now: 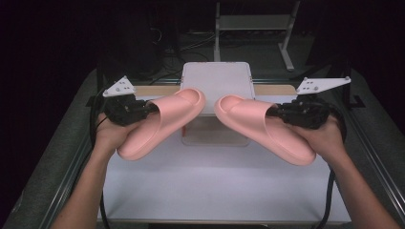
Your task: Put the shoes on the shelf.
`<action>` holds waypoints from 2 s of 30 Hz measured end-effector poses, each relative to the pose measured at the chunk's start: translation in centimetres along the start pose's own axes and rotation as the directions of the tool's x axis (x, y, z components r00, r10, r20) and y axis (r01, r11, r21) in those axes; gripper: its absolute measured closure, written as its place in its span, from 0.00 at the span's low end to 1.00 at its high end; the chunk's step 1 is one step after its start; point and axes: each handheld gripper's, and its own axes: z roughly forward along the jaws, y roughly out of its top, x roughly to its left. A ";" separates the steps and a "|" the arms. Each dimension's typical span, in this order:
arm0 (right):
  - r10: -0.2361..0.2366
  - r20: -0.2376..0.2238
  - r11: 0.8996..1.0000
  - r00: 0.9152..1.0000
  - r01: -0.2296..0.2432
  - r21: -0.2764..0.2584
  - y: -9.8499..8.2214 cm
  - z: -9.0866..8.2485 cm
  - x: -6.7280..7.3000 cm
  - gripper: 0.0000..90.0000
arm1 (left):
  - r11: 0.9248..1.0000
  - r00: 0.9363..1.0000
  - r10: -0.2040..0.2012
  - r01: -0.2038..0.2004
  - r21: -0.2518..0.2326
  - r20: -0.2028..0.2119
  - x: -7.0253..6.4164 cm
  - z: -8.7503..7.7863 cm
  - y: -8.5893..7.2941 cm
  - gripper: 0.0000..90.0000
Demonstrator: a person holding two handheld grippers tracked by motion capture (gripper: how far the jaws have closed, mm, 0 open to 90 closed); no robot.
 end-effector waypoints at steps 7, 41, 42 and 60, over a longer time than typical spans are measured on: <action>0.004 0.006 1.000 1.000 -0.004 0.011 1.2 1.2 -1.3 0.91 | 1.000 1.000 -0.003 0.004 0.016 -0.009 1.0 1.0 1.0 0.90; 0.035 0.071 0.998 0.997 -0.038 0.040 4.7 5.0 -6.1 0.92 | 0.997 0.996 -0.062 0.065 0.045 -0.065 5.2 5.0 4.2 0.90; 0.033 0.073 0.998 0.997 -0.037 0.042 4.9 5.1 -6.2 0.92 | 0.997 0.996 -0.060 0.064 0.049 -0.066 5.3 5.1 4.2 0.90; 0.050 0.103 0.997 0.993 -0.055 0.050 7.3 6.8 -7.9 0.92 | 0.994 0.993 -0.073 0.079 0.069 -0.089 6.7 6.2 5.6 0.90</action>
